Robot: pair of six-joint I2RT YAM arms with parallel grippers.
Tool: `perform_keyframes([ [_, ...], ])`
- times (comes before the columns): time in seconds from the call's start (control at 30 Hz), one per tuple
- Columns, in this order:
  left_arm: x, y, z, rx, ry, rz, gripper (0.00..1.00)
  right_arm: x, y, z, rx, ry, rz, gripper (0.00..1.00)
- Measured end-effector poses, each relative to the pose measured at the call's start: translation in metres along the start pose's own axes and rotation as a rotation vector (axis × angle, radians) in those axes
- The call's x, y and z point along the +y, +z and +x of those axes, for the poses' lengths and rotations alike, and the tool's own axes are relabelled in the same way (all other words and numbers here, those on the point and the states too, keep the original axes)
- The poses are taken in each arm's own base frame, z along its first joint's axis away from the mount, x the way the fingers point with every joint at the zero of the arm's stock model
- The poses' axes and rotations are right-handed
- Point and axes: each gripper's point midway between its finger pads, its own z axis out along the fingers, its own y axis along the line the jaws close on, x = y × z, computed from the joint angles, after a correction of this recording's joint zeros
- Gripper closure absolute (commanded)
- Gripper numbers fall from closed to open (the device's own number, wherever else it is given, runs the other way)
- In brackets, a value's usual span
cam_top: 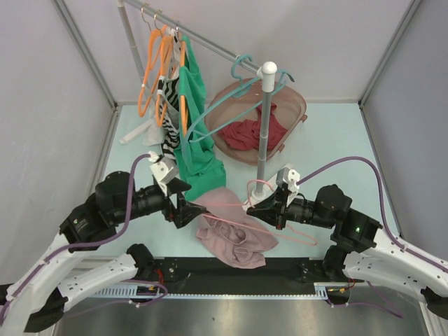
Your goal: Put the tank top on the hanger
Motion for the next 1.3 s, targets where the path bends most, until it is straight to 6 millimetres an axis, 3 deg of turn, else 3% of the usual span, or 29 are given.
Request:
perform_keyframes([
  [0.27,-0.019,0.032,0.011,0.056,0.035,0.160,0.14,0.011,0.009,0.011,0.058,0.014,-0.079,1.00],
  [0.53,-0.035,0.049,0.024,0.089,0.032,0.283,0.25,0.019,0.013,-0.002,0.008,0.009,-0.142,1.00],
  [0.73,-0.044,0.056,0.031,0.100,0.040,0.348,0.48,0.014,0.017,-0.006,-0.004,0.026,-0.158,1.00],
  [0.93,-0.053,0.057,0.031,0.098,0.050,0.413,0.86,0.011,0.017,-0.013,-0.023,0.041,-0.179,1.00],
  [1.03,-0.057,0.056,0.031,0.093,0.061,0.443,0.99,0.010,0.017,-0.015,-0.028,0.043,-0.192,1.00],
  [1.13,-0.059,0.056,0.031,0.085,0.078,0.459,1.00,0.007,0.018,-0.014,-0.025,0.047,-0.192,1.00],
  [1.23,-0.059,0.056,0.033,0.078,0.091,0.461,1.00,0.005,0.017,-0.013,-0.020,0.049,-0.196,0.91],
  [1.3,-0.058,0.056,0.034,0.072,0.102,0.462,1.00,0.003,0.017,-0.011,-0.017,0.050,-0.197,0.79],
])
